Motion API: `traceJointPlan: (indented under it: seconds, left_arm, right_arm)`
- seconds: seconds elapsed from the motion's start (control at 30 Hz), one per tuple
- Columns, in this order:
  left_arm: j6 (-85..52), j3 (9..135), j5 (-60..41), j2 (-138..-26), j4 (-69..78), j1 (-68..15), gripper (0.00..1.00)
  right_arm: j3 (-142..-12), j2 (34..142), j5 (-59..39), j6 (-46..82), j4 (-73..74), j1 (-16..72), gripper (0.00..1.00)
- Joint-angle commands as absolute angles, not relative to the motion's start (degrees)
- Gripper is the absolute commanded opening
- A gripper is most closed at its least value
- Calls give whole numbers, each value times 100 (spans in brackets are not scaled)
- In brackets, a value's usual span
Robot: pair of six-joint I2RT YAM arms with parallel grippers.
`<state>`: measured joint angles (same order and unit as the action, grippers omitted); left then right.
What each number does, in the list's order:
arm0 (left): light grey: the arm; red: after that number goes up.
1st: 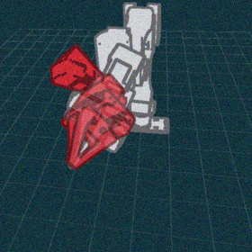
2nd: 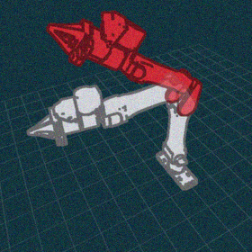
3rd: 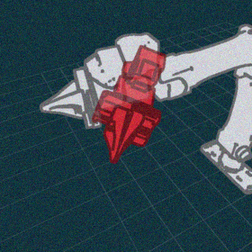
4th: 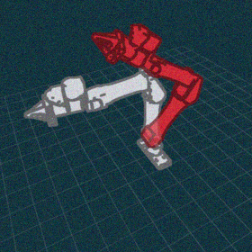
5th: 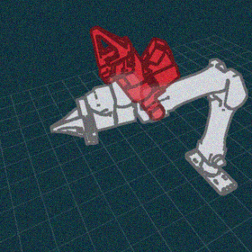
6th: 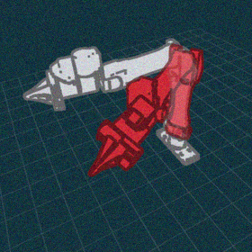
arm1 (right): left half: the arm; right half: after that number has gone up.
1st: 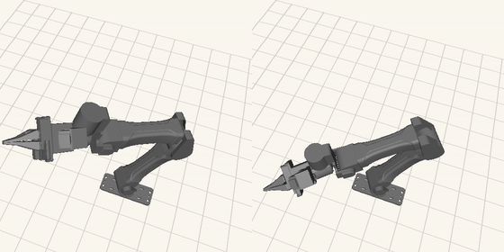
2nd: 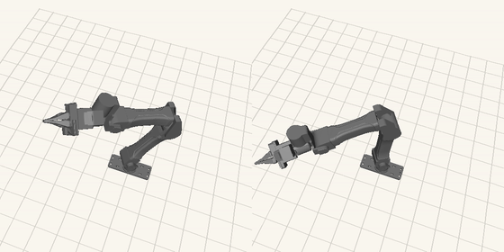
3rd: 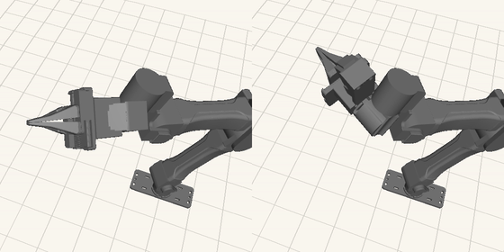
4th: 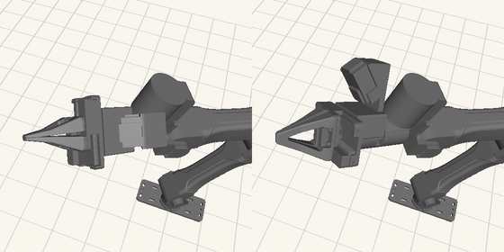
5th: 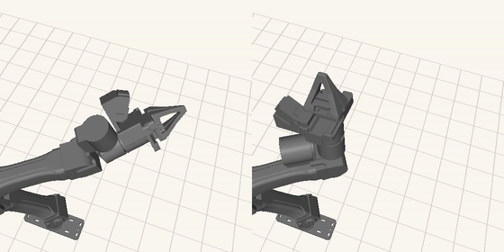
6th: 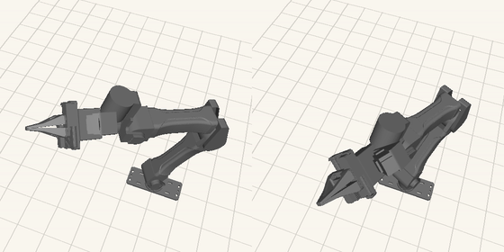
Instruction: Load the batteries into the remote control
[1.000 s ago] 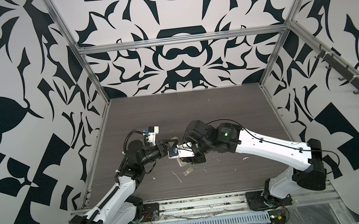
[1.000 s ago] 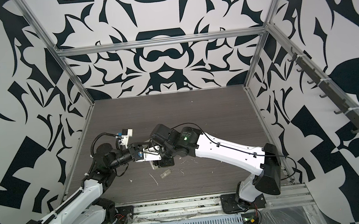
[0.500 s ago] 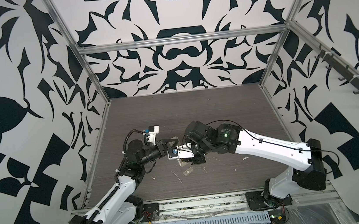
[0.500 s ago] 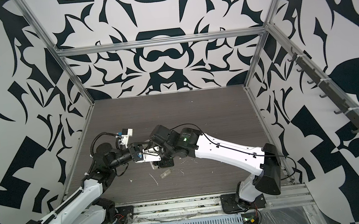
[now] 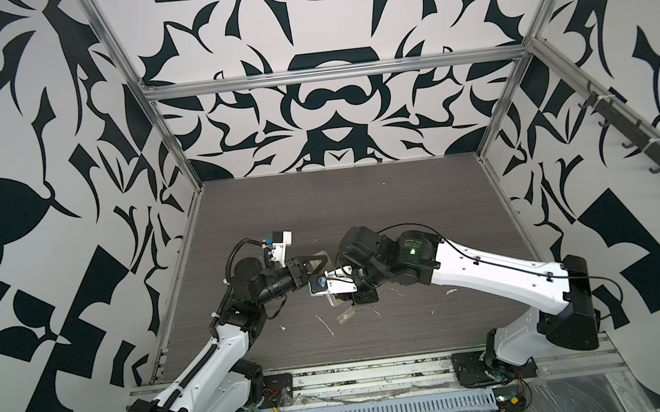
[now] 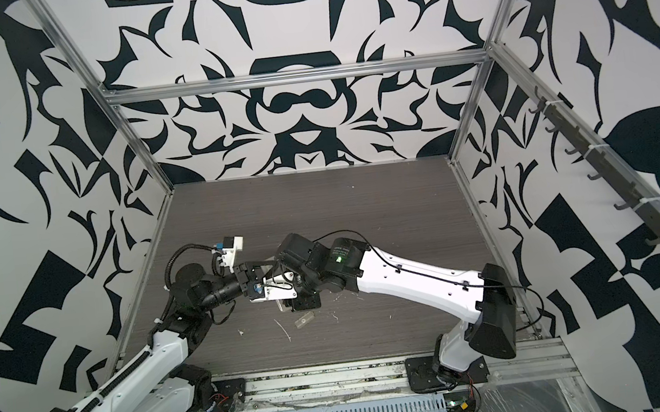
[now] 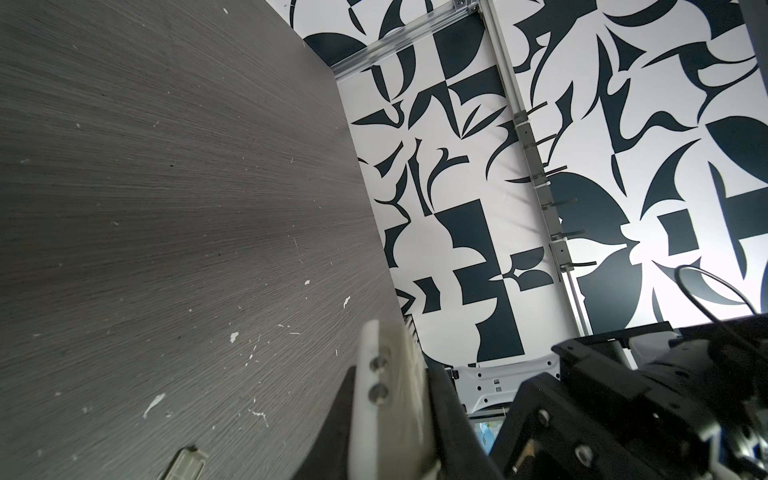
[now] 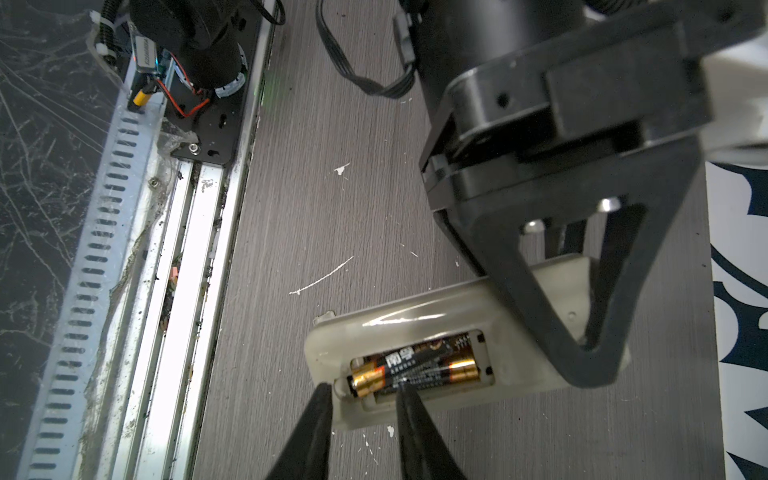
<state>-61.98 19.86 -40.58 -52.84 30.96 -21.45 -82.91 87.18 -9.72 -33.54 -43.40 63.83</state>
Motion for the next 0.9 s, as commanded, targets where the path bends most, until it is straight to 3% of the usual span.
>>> traceJointPlan:
  seconds: [0.0, 0.87]
  left_arm:
    - [-6249, 2090, -4149, -5178, 3161, -2155, 0]
    - [-6258, 2057, -4135, -5080, 3094, -2153, 0]
  right_arm:
    - [-8279, 8681, -906, -3401, -4210, 6425, 31]
    - [-8263, 8798, -794, -3444, -4150, 6434, 27]
